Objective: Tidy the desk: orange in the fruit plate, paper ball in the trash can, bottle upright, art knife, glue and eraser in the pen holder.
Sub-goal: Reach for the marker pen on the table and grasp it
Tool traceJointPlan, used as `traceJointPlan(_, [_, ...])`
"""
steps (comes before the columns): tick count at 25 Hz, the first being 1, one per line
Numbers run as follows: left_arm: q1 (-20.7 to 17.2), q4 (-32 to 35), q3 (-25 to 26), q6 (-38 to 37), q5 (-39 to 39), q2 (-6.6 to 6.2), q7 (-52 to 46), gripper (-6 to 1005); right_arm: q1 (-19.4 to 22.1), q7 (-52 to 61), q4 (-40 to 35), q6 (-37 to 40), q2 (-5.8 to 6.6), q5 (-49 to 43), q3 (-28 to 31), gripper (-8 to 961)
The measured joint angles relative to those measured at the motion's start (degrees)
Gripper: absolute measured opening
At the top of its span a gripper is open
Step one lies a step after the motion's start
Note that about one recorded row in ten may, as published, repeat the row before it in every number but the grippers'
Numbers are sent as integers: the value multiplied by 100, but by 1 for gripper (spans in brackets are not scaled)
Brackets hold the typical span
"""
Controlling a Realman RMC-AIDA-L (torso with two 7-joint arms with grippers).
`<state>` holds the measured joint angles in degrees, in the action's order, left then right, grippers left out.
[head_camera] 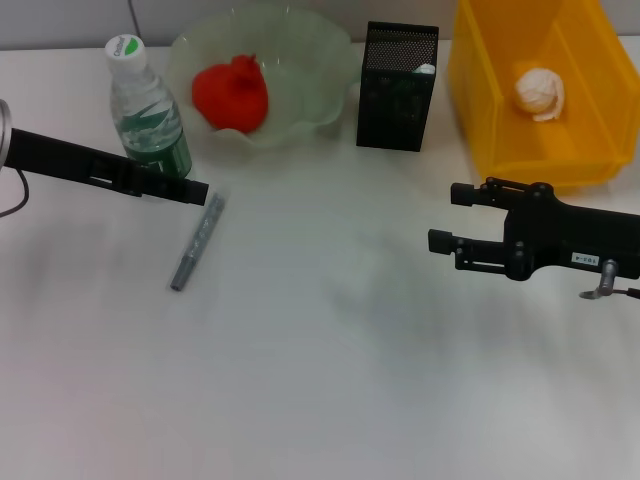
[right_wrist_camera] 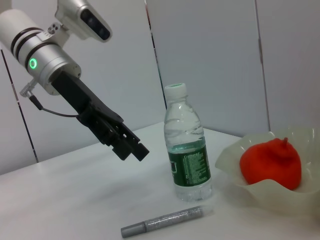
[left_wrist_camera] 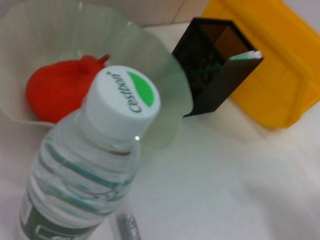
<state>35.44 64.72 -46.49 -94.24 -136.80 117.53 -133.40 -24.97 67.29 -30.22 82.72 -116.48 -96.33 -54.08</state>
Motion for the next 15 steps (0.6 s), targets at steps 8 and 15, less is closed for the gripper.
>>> traceJointPlan(8, [391,7,-12,-81,-810,37,-410,797,-67,50,-5,-37,-12,-1,-10,752])
traceJointPlan(15, [563,-131,-665,358,-1426,92,-846,797,-143,19,-1,-38,-22,-40,-22,752])
